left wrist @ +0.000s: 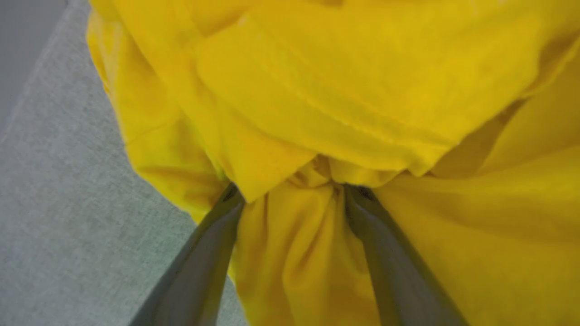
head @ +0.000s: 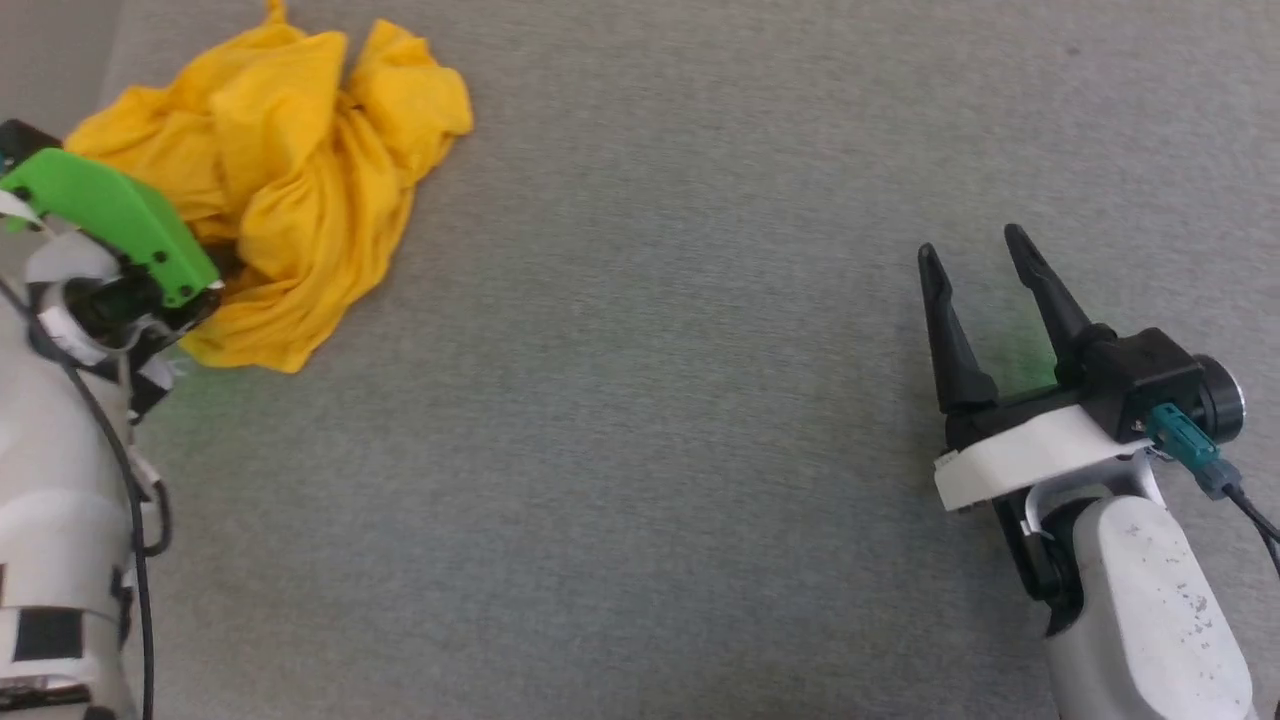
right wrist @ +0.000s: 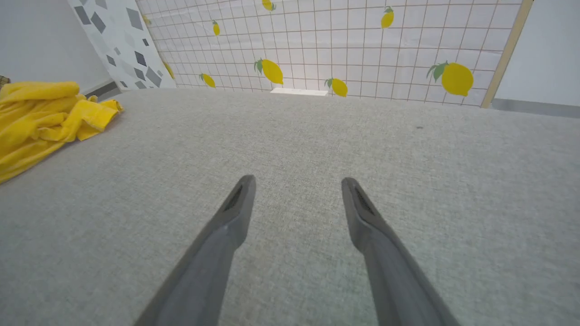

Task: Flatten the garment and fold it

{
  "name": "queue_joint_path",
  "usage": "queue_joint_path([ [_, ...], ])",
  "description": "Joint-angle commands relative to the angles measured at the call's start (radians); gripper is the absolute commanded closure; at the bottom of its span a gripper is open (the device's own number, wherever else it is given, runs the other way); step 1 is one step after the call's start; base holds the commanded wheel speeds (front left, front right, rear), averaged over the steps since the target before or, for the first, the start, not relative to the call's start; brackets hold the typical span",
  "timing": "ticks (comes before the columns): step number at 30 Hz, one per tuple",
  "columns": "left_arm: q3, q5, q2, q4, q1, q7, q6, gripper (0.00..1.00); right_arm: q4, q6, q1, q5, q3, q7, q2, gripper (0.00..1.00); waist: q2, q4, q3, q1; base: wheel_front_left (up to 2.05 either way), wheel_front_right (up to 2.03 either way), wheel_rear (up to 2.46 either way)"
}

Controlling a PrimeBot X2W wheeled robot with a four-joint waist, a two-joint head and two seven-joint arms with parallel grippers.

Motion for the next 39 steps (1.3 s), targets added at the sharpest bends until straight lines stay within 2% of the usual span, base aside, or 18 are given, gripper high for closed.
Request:
queue_joint_path([
  [1,-0.017,-0.020,-0.052,0.023,0.083,0.043,0.003,0.33,0.008,-0.002,-0.009,0.008,-0.003,-0.012,0.000,0.00,-0.0002,-0.030,0.001,-0.0001,0.00,0.00,0.00],
  [2,-0.019,-0.026,-0.052,0.008,0.098,0.059,-0.003,0.74,0.016,-0.002,-0.007,0.012,-0.005,-0.016,0.000,0.00,-0.0002,-0.027,-0.016,-0.0001,0.00,0.00,0.00],
  [3,-0.018,-0.028,-0.049,-0.009,0.108,0.059,-0.007,1.00,0.021,-0.002,-0.004,0.013,-0.006,-0.019,0.000,0.00,-0.0002,-0.024,-0.031,-0.0001,0.00,0.00,0.00],
  [5,-0.022,-0.016,-0.033,-0.053,0.121,0.027,-0.025,1.00,0.036,-0.002,0.003,0.015,-0.014,-0.025,0.000,0.00,-0.0002,-0.014,-0.071,-0.0001,0.00,0.00,0.00],
  [7,-0.028,0.017,-0.012,-0.104,0.125,-0.053,-0.040,1.00,0.049,-0.002,0.015,0.019,-0.023,-0.032,0.000,0.00,-0.0002,-0.004,-0.118,-0.0001,0.00,0.00,0.00],
  [12,-0.060,0.114,0.029,-0.199,0.098,-0.294,-0.110,1.00,0.080,-0.002,0.058,0.041,-0.038,-0.043,0.000,0.00,-0.0002,0.013,-0.243,-0.0001,0.00,0.00,0.00],
  [17,-0.103,0.217,0.033,-0.252,0.032,-0.544,-0.148,1.00,0.098,-0.002,0.109,0.064,-0.048,-0.046,0.000,0.00,-0.0002,0.007,-0.351,-0.0001,0.00,0.00,0.00],
  [22,-0.158,0.285,-0.010,-0.278,-0.046,-0.727,-0.175,1.00,0.096,-0.002,0.154,0.058,-0.060,-0.032,0.000,0.00,-0.0002,-0.025,-0.425,-0.0001,0.00,0.00,0.00],
  [26,-0.202,0.315,-0.061,-0.299,-0.096,-0.816,-0.187,1.00,0.078,-0.002,0.179,0.055,-0.072,-0.019,0.000,0.00,-0.0002,-0.075,-0.466,-0.0001,0.00,0.00,0.00],
  [33,-0.265,0.314,-0.175,-0.325,-0.127,-0.885,-0.197,1.00,0.043,-0.002,0.209,0.060,-0.081,0.005,0.000,0.00,-0.0002,-0.186,-0.494,-0.0001,0.00,0.00,0.00],
  [39,-0.318,0.284,-0.270,-0.311,-0.071,-0.894,-0.195,1.00,0.011,-0.002,0.229,0.048,-0.097,0.026,0.000,0.00,-0.0002,-0.278,-0.487,-0.0001,0.00,0.00,0.00],
])
